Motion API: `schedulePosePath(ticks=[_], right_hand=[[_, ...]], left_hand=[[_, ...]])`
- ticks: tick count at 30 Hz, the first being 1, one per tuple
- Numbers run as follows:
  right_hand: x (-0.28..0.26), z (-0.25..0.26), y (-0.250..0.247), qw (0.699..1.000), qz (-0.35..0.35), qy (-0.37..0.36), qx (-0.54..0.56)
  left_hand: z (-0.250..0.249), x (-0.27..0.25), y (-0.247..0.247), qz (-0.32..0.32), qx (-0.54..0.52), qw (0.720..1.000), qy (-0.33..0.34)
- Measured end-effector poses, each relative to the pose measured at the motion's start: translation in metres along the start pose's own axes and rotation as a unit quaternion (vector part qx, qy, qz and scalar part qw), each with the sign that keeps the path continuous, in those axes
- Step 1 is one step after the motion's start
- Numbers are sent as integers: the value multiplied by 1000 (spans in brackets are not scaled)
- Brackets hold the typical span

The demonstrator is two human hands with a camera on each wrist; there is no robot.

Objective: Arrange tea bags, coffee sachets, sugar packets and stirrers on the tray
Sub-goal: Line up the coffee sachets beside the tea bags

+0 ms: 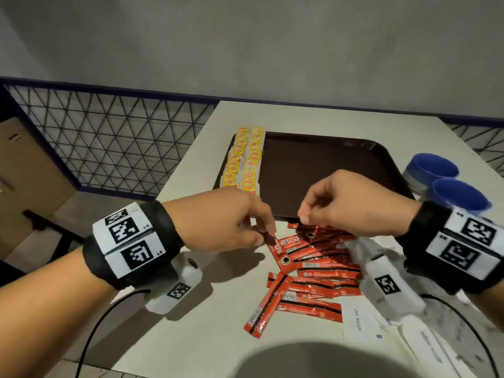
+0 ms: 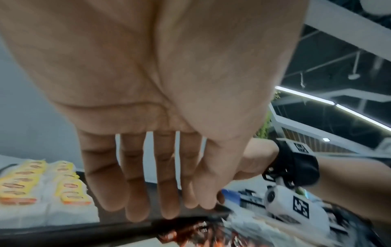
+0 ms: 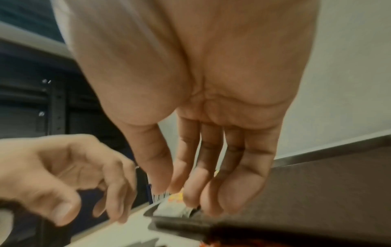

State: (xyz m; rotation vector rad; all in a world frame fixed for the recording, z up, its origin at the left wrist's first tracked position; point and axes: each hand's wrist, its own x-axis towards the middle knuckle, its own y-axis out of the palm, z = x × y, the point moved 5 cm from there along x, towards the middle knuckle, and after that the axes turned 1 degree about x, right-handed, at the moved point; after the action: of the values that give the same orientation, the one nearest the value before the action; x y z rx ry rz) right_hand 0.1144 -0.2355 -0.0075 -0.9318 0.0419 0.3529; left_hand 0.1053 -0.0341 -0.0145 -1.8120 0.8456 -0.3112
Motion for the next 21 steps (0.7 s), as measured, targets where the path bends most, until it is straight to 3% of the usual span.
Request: schedulePosePath(ticks=[5, 11, 18, 21], right_hand=[[-22, -10, 25, 975, 89, -44, -198], [-33, -12, 38, 973, 93, -63, -200], [-35, -11, 34, 978, 79, -82, -174], [-31, -9, 40, 976, 93, -77, -178]], left_hand=[[-23, 26, 31, 72, 141, 987, 28], [-29, 30, 37, 62, 196, 977, 51], [-20, 21, 48, 116, 213, 970, 23], [-21, 10, 38, 98, 179, 979, 8]])
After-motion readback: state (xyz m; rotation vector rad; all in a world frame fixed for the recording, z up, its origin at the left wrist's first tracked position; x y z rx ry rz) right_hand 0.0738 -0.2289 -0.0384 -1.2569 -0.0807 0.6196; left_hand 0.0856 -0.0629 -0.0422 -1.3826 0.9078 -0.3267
